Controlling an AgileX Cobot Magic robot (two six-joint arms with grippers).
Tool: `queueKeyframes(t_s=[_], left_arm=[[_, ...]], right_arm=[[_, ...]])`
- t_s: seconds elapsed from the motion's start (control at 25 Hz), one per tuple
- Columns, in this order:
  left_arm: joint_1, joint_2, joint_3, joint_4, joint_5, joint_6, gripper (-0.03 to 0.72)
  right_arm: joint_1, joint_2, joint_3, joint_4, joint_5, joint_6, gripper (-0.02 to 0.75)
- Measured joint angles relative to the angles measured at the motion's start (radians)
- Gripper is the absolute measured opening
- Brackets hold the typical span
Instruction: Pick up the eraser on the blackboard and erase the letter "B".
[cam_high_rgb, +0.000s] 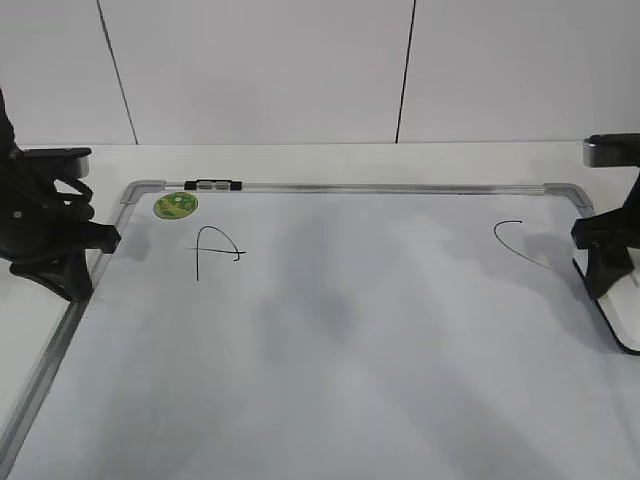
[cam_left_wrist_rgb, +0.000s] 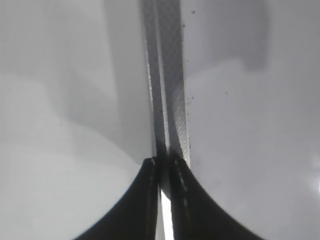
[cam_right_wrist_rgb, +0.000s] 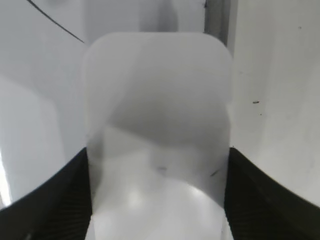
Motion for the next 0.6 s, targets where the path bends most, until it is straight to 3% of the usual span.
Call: queueKeyframes(t_s=[0.6], left_arm=[[0.000, 0.000, 0.000, -0.002, 0.000, 0.000, 0.022]], right_arm=[[0.000, 0.040, 0.000, 0.012, -0.002, -0.003, 0.537]])
